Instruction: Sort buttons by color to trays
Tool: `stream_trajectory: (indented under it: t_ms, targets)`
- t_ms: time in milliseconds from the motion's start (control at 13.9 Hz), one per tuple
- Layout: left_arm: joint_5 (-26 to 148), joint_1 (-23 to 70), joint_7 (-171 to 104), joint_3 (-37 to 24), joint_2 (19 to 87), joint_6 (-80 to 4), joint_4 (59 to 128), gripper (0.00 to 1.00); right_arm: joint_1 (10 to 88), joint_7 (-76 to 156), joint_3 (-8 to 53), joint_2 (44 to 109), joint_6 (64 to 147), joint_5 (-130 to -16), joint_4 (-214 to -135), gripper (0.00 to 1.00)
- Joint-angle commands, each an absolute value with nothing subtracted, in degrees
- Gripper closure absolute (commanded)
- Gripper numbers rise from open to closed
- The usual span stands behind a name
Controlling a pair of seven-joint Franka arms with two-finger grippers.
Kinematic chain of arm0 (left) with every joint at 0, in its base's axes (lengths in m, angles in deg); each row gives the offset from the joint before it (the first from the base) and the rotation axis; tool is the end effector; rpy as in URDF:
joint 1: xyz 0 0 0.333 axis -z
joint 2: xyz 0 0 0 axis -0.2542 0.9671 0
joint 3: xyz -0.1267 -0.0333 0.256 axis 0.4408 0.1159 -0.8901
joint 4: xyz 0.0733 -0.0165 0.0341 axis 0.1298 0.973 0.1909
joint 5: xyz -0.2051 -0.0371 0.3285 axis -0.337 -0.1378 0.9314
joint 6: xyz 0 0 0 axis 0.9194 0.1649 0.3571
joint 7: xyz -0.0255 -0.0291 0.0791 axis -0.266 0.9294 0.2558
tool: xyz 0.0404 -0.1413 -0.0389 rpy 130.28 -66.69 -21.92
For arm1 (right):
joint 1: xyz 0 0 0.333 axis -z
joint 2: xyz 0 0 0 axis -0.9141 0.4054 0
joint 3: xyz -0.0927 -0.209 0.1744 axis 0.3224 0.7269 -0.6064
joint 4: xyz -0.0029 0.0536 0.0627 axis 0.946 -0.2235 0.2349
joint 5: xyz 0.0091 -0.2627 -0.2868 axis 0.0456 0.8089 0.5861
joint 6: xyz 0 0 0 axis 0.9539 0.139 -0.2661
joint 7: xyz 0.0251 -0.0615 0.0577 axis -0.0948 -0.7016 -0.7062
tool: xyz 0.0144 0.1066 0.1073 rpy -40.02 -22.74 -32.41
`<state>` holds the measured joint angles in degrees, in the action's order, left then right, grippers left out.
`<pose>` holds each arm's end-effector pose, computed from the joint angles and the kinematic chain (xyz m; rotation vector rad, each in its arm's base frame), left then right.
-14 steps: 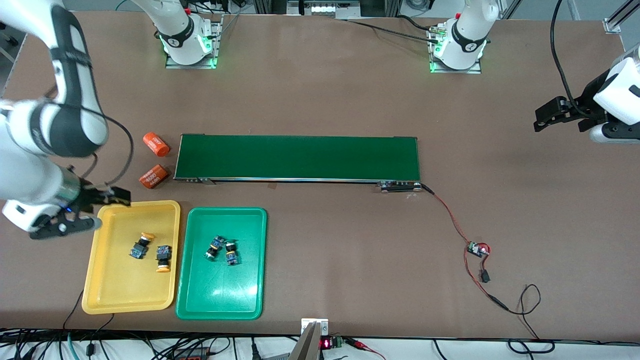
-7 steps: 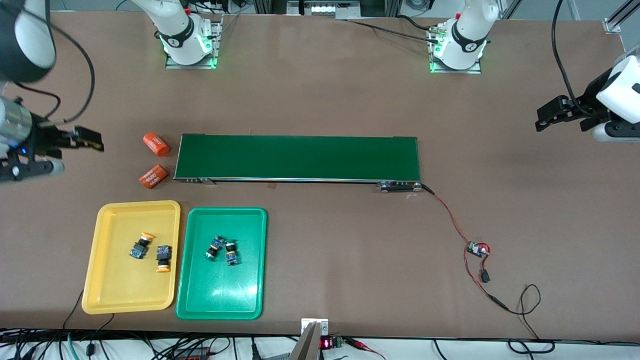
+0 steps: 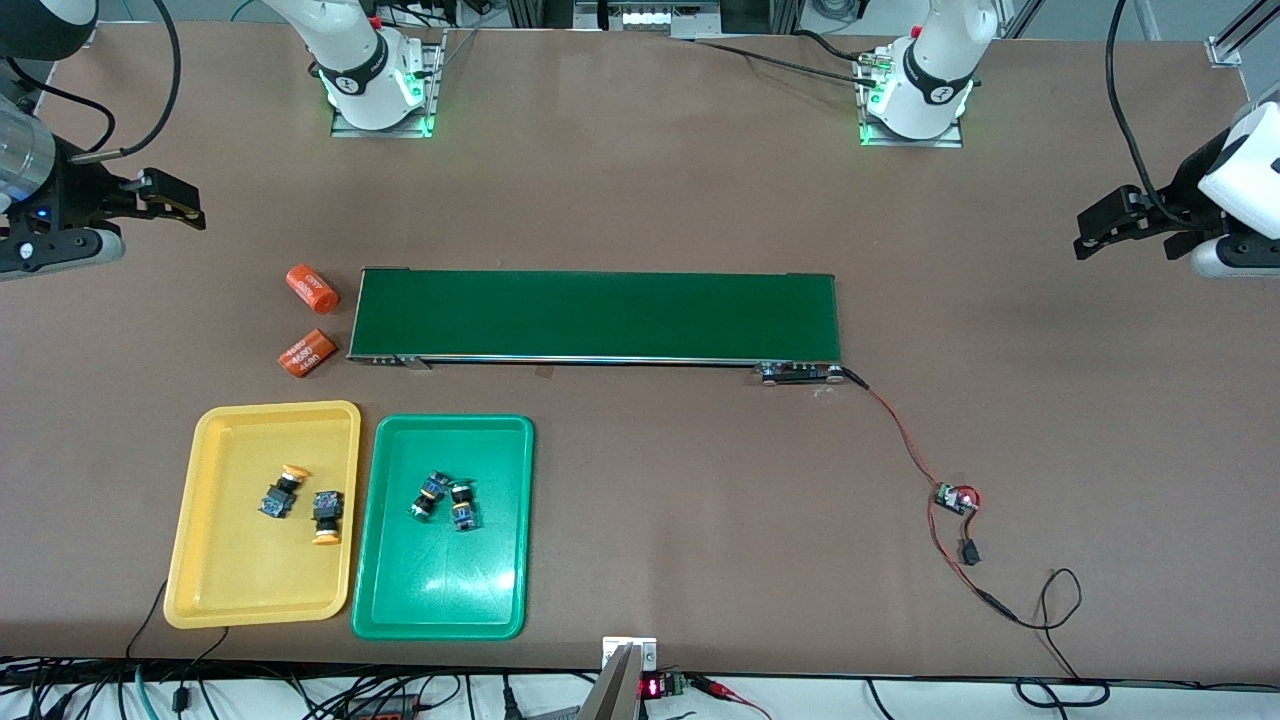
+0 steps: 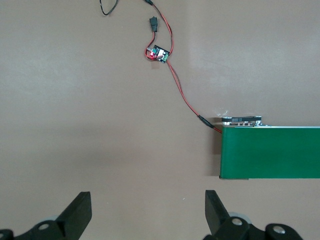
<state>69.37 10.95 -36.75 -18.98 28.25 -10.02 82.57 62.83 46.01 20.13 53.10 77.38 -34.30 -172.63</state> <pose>0.5518 -0.0197 0.5453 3.1357 0.0303 -0.0479 0.5317 -0.0018 0.4878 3.0997 0.3136 -0.2850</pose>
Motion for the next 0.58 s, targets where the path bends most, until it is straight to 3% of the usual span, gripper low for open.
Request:
stream_trajectory:
  t_ms: [0,504]
  targets:
    - [70.34,11.04,-37.15,-19.06,27.99,-10.12,82.07,0.00,63.44,44.77,20.08,54.07,77.97,-33.92,-173.25,0.00]
    - [70.43,10.86,-36.54,-17.04,27.90,-10.56,82.07,0.00,63.62,43.35,20.17,54.69,78.67,-33.31,-172.63,0.00]
